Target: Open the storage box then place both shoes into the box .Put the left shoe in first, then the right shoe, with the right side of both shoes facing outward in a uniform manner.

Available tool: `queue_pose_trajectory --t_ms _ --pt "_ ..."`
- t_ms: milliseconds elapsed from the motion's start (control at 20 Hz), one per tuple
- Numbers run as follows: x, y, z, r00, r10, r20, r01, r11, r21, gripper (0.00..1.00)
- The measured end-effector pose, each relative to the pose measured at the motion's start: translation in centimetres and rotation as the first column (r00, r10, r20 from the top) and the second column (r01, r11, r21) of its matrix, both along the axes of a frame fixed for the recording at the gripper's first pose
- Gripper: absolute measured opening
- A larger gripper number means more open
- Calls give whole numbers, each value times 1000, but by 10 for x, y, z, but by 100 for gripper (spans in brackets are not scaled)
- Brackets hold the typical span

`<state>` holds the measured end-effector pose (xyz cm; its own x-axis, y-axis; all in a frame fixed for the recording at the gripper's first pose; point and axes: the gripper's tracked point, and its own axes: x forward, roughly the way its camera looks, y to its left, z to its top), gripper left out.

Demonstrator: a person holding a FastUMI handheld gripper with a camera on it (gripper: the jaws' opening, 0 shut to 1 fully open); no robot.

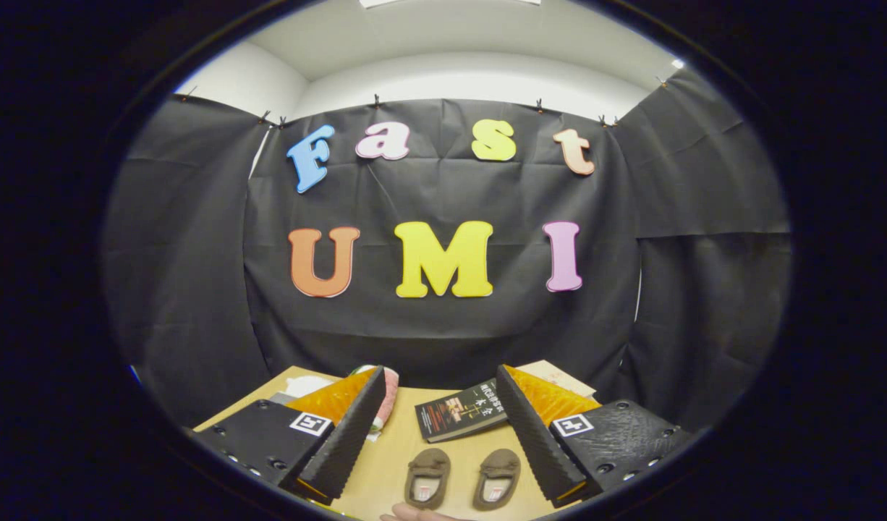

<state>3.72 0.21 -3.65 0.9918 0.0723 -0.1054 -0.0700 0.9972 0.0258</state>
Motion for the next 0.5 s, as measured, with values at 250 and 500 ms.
queue_pose_trajectory --t_ms 250,500 --pt "11 12 -27 998 24 -55 -24 1000 1 95" --pt "31 33 -70 981 79 -176 -67 995 73 95"
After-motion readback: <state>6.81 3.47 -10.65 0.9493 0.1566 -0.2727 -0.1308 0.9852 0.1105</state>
